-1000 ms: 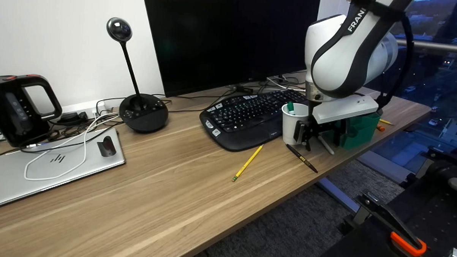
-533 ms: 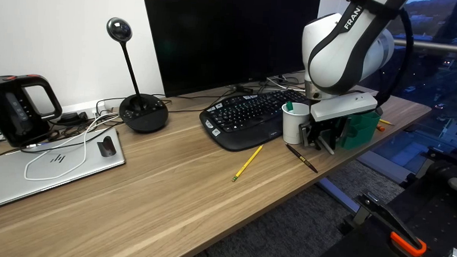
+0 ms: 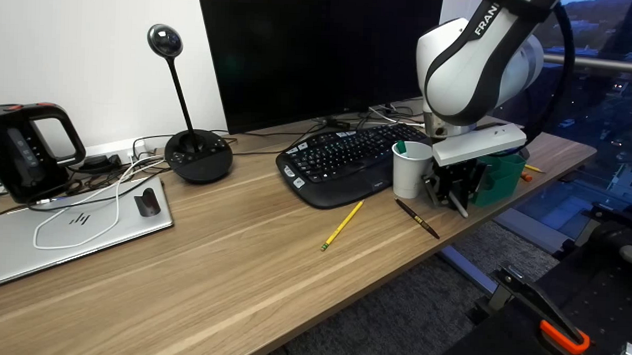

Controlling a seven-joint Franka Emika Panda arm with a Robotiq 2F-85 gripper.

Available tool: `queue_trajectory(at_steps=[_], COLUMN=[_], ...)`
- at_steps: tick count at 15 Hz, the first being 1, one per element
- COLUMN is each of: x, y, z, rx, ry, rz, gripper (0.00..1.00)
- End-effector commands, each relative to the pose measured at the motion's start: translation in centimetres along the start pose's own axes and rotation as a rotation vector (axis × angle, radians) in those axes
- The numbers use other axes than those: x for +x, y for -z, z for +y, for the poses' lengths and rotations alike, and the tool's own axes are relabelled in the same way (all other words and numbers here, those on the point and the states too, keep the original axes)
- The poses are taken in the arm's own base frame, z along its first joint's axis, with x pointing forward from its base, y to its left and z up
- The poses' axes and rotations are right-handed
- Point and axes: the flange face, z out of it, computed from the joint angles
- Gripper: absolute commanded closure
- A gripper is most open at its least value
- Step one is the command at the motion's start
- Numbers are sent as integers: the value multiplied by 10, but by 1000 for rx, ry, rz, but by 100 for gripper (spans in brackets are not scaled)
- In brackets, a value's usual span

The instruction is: Move the right marker to the right

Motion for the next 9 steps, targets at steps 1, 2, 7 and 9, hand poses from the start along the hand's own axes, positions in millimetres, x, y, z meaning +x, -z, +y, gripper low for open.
queue_trajectory(at_steps=[1,2,7,9], x=[-21,-29,-74,-104], y=[10,16,51,69], z=[4,7,36,46], rx=[-11,-2,40,53], ry=[46,67,205,300], rz=[-62,-64,-80,-77], gripper=[95,95,95,95])
